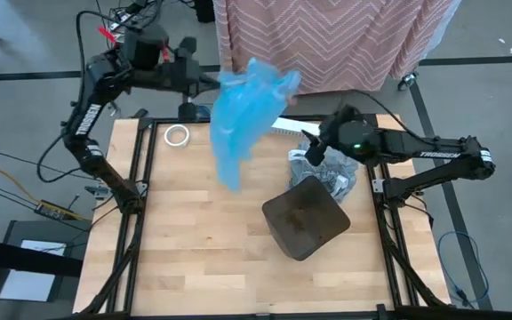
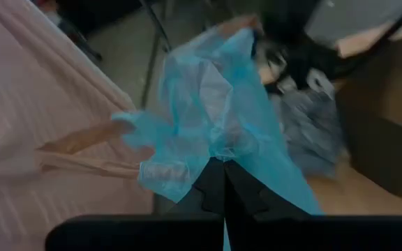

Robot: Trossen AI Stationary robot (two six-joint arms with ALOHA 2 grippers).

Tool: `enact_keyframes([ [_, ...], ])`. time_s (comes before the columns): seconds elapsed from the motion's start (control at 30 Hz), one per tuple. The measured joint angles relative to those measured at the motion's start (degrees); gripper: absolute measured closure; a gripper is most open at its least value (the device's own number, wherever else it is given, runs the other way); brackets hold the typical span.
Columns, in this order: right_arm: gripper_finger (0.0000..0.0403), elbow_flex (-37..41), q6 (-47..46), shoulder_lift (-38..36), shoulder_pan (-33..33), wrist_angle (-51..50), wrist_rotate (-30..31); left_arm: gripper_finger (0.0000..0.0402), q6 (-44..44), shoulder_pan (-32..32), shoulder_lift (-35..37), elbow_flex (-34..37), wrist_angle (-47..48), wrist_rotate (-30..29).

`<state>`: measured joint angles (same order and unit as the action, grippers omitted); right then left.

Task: Place trash/remove bag and relplace
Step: Insert the new blue trash bag into the black trash bin

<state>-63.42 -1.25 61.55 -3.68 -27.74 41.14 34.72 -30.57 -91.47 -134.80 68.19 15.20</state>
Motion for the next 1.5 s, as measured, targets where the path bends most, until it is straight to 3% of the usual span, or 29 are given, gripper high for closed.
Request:
enact_keyframes([
  [0.27, 0.0116, 0.0, 1.5, -4.9, 1.6, 19.3, -0.3, 0.0401, -3.5, 2.5, 0.1, 0.1, 6.4, 1.3],
  [0.4, 0.0119, -0.1, 2.0, -5.8, 1.0, 18.1, -0.4, 0.0401, -3.4, 4.8, 0.0, 0.1, 8.7, 1.3],
  [0.63, 0.0114, -0.1, 15.4, -3.0, 4.2, 10.1, -6.0, 0.0401, -3.3, 6.0, 0.0, 0.1, 10.7, -0.8],
  [0.83, 0.0118, 0.0, 7.6, -1.1, 2.6, 10.0, -0.1, 0.0401, -4.0, 8.3, 0.0, 0.1, 10.9, -0.8],
  [1.0, 0.0124, 0.0, 6.1, -1.1, -0.9, 10.4, -2.3, 0.0401, -4.1, 12.2, 0.0, 0.1, 10.9, -0.9],
  [1.13, 0.0130, 0.0, -0.7, -1.1, -4.1, 11.4, -2.1, 0.0401, -5.2, 16.3, 0.0, 0.1, 11.0, -4.7],
  [1.2, 0.0132, 0.0, -4.3, -1.1, -5.9, 11.4, -4.5, 0.0401, -5.8, 18.6, -0.3, 0.1, 11.0, -6.9],
  [1.33, 0.0133, 0.0, -11.5, -0.8, -8.3, 11.4, -15.1, 0.0401, -6.7, 22.9, -0.7, 0.7, 11.5, -9.8],
  [1.5, 0.0133, -0.1, -15.4, -0.4, -8.5, 9.9, -24.0, 0.0401, -7.4, 27.2, -0.8, 6.9, 11.1, -14.5],
])
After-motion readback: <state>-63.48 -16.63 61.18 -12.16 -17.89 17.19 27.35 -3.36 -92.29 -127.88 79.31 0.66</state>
